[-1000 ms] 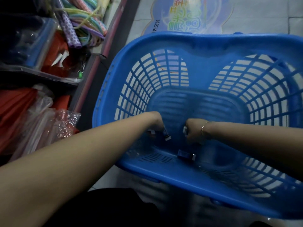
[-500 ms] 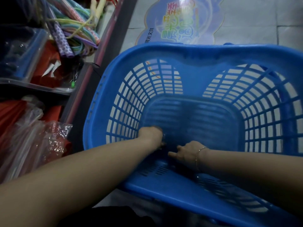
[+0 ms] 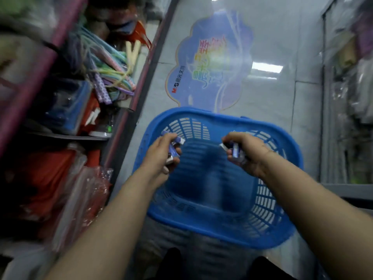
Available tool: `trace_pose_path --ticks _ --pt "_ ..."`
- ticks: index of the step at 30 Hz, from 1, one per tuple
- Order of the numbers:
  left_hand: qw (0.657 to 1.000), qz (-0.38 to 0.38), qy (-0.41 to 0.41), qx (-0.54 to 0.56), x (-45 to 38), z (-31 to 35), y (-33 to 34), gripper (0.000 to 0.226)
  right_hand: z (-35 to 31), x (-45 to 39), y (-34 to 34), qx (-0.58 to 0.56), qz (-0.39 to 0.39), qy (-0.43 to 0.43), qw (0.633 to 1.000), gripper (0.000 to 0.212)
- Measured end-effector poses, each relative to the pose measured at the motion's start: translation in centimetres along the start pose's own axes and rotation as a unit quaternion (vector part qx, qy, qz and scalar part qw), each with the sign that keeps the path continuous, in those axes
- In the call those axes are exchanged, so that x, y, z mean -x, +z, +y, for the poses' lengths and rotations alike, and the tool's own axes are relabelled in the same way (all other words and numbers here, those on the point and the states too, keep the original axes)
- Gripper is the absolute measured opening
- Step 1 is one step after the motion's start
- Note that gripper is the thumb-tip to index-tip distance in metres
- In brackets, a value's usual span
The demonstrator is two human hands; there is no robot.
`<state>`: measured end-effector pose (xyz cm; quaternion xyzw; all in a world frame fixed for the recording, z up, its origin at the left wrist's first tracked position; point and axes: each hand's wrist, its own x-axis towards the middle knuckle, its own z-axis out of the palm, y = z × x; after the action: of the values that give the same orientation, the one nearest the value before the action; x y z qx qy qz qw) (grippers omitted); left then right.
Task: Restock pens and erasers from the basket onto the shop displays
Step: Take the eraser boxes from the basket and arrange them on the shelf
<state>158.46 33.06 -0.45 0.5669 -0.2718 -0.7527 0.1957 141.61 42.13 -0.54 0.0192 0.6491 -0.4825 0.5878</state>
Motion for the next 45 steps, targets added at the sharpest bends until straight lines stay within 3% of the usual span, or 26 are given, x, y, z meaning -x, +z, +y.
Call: trace_pose_path --ticks 2,6,9,11,15,17,19,23,26,30,34,36,38,43,45 --pt "0.995 -0.028 -0.018 0.099 7.1 5.1 0.6 0.021 -4.5 6.6 2.9 -0.14 -0.039 0.008 0.989 0.024" --pt "0.993 -0.025 0.016 0.117 23.3 15.6 1.7 0.028 -14.2 22.1 9.9 -0.145 -0.081 -0.026 0.986 0.016" --pt "0.994 -0.016 0.071 0.084 36.2 23.3 1.8 0.012 -21.3 34.4 15.1 -0.049 -0.134 -0.113 0.983 0.013" --pt "0.99 0.02 0.126 0.056 44.1 27.5 1.0 0.012 -25.1 41.8 18.5 0.031 -0.164 -0.18 0.969 0.011" --pt "0.969 0.132 0.207 0.021 58.6 32.6 -1.6 0.012 -29.1 54.7 24.6 0.206 -0.256 -0.28 0.902 0.022" --pt "0.951 0.208 0.227 0.003 64.5 33.3 -3.5 0.036 -29.6 60.1 27.0 0.268 -0.319 -0.294 0.86 0.023" --pt "0.931 0.264 0.252 0.003 69.8 33.3 -5.8 0.043 -29.5 64.6 29.3 0.301 -0.383 -0.29 0.824 0.017" --pt "0.883 0.346 0.316 -0.03 78.5 30.9 -10.7 0.017 -26.6 71.8 33.9 0.345 -0.487 -0.281 0.751 0.014" --pt "0.857 0.387 0.329 -0.089 84.1 27.8 -14.2 0.018 -21.9 76.9 37.2 0.387 -0.556 -0.272 0.683 0.01" --pt "0.831 0.437 0.286 -0.19 90.2 22.5 -19.8 0.02 -13.3 82.5 40.9 0.452 -0.622 -0.265 0.582 0.012" --pt "0.837 0.46 0.211 -0.209 96.0 16.3 -27.4 0.025 -3.8 86.9 44.0 0.488 -0.663 -0.257 0.507 0.005" --pt "0.85 0.451 0.206 -0.177 99.0 13.7 -31.4 0.031 1.0 89.1 45.6 0.49 -0.676 -0.219 0.505 0.007" --pt "0.858 0.456 0.21 -0.109 101.8 11.5 -35.2 0.035 5.3 91.3 47.4 0.486 -0.675 -0.164 0.53 0.008" --pt "0.824 0.456 0.291 0.172 105.9 7.9 -42.8 0.04 13.4 95.8 51.0 0.418 -0.625 -0.047 0.658 0.006" --pt "0.807 0.42 0.308 0.277 106.2 7.4 -44.6 0.028 15.4 97.0 51.7 0.405 -0.611 -0.023 0.68 0.013"
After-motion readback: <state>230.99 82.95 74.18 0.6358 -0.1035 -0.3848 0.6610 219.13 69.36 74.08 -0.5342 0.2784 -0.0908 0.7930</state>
